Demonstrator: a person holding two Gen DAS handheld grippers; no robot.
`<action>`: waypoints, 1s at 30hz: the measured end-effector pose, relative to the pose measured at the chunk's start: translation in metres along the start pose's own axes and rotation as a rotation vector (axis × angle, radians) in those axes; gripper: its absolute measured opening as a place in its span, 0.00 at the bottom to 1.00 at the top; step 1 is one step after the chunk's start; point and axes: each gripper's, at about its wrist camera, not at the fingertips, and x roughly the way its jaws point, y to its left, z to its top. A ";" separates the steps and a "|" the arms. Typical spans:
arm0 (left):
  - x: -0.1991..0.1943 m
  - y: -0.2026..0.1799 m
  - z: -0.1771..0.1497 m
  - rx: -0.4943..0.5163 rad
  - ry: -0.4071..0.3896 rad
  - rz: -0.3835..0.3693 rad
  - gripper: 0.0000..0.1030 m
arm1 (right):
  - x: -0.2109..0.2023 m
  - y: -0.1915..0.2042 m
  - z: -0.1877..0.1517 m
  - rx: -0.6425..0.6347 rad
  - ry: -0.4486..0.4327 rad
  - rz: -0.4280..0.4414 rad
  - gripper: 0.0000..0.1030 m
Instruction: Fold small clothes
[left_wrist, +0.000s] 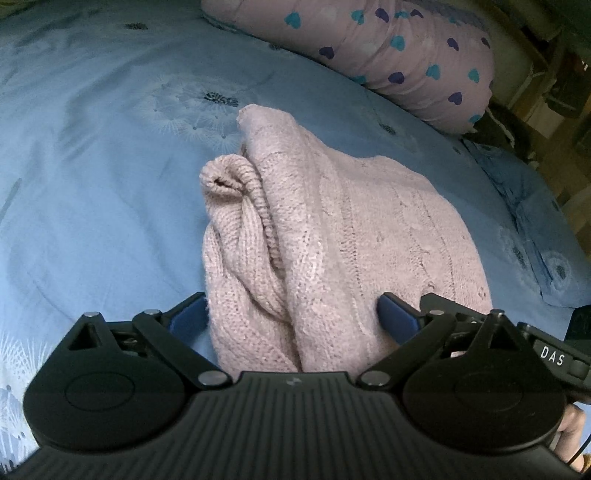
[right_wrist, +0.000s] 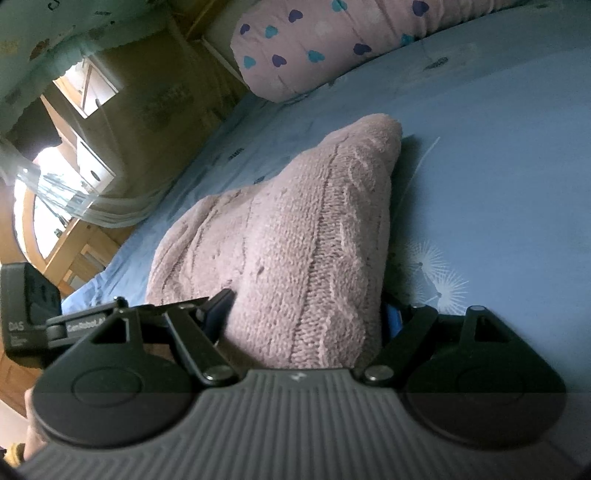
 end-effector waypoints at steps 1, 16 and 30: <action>0.000 0.000 0.000 0.001 -0.001 0.001 0.96 | 0.000 0.000 0.000 0.002 0.000 -0.001 0.78; -0.004 -0.002 0.000 -0.001 -0.003 -0.027 0.84 | 0.001 0.001 -0.002 0.013 -0.016 -0.004 0.69; -0.013 -0.002 -0.002 -0.014 -0.024 -0.109 0.55 | -0.009 0.001 -0.006 0.134 -0.091 0.006 0.50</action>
